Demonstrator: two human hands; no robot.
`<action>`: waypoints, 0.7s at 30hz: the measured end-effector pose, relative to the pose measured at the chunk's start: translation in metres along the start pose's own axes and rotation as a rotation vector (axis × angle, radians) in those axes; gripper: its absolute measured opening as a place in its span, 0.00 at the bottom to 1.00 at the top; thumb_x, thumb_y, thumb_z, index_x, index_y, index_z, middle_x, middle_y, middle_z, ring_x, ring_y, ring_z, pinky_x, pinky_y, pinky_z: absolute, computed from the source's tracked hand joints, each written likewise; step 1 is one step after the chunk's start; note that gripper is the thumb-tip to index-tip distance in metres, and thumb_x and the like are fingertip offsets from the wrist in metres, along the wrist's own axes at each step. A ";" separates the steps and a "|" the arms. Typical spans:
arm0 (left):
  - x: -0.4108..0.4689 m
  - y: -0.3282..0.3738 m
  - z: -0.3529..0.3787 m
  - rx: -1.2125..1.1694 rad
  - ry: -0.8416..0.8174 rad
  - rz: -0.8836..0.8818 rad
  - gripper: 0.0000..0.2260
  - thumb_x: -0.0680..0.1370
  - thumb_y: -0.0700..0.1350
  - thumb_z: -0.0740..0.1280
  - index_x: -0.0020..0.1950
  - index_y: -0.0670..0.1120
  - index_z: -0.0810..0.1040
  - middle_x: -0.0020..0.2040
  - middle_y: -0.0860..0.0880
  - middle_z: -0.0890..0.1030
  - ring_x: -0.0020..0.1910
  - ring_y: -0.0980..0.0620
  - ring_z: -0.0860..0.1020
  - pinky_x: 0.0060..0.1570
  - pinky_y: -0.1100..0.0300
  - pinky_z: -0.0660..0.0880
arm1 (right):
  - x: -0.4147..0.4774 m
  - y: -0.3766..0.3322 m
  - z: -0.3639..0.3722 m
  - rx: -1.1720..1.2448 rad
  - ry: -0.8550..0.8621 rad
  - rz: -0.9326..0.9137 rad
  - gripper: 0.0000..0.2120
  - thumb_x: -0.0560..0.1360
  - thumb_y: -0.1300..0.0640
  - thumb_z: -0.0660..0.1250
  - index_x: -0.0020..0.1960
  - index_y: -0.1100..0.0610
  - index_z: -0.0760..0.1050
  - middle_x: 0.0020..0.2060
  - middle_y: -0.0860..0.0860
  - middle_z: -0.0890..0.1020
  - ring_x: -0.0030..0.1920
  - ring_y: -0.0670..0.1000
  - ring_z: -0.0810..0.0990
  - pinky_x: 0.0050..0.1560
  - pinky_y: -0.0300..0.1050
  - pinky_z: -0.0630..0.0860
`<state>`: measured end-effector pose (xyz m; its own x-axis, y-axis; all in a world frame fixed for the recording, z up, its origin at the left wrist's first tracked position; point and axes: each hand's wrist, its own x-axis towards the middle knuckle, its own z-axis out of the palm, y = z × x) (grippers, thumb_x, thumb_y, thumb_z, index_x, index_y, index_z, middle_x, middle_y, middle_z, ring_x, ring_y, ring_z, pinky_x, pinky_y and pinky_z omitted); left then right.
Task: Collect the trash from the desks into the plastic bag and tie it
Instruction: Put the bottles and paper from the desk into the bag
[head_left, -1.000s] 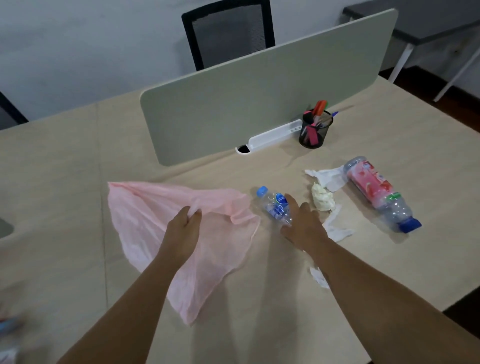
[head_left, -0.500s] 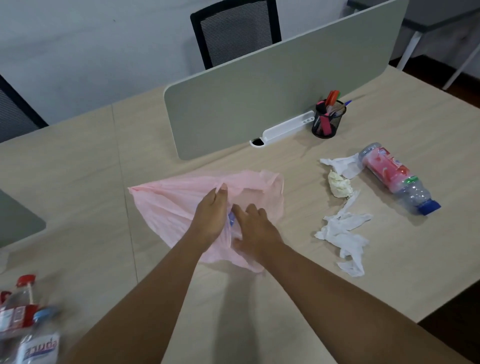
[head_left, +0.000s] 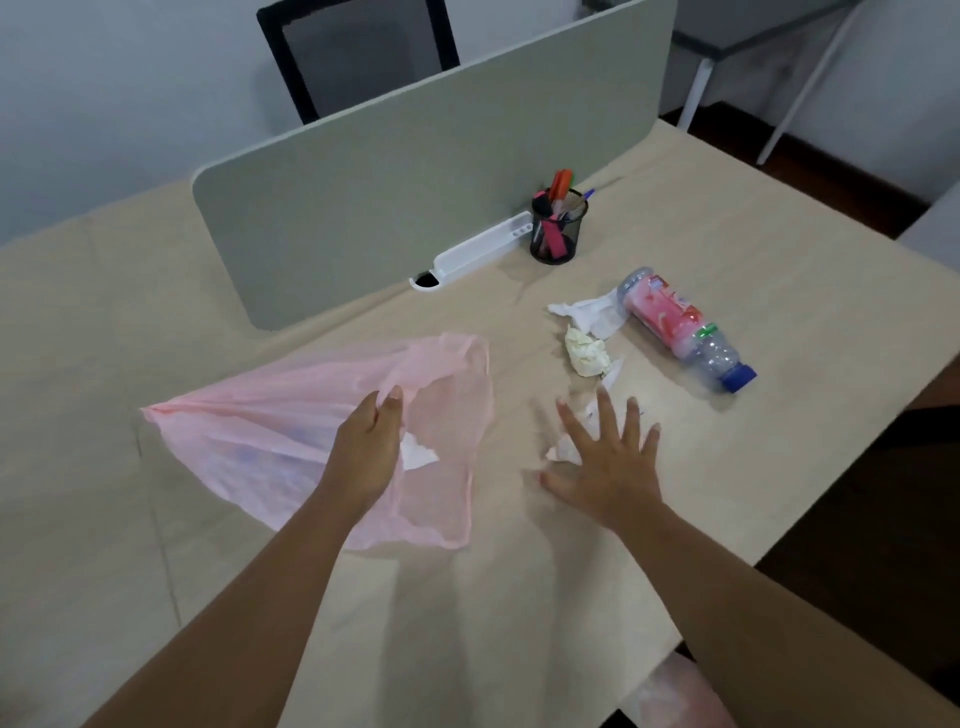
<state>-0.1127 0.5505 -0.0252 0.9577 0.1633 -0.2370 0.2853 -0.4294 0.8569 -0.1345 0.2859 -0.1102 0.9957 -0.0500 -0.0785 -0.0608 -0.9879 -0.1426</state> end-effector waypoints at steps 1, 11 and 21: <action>0.000 0.000 0.004 0.003 -0.006 0.001 0.20 0.83 0.55 0.53 0.64 0.44 0.76 0.56 0.47 0.78 0.52 0.51 0.74 0.55 0.57 0.67 | 0.000 0.014 0.004 -0.029 -0.017 0.015 0.48 0.60 0.20 0.53 0.76 0.40 0.58 0.76 0.59 0.59 0.73 0.71 0.57 0.63 0.77 0.59; 0.011 -0.006 0.043 0.053 -0.002 -0.082 0.13 0.83 0.52 0.54 0.50 0.49 0.76 0.44 0.54 0.78 0.45 0.55 0.76 0.47 0.56 0.68 | 0.021 0.030 0.039 0.007 0.320 -0.138 0.14 0.78 0.45 0.62 0.51 0.55 0.76 0.46 0.56 0.77 0.45 0.60 0.77 0.44 0.53 0.71; 0.007 0.037 0.014 0.131 0.010 0.004 0.18 0.84 0.55 0.51 0.42 0.50 0.74 0.38 0.53 0.76 0.40 0.55 0.74 0.45 0.61 0.70 | 0.050 -0.099 -0.012 0.331 0.280 -0.695 0.08 0.75 0.54 0.59 0.46 0.58 0.73 0.38 0.56 0.77 0.39 0.58 0.76 0.40 0.50 0.71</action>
<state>-0.0954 0.5233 -0.0018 0.9586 0.1700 -0.2283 0.2844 -0.5426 0.7903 -0.0782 0.3790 -0.0878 0.7920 0.4797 0.3777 0.6024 -0.7146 -0.3556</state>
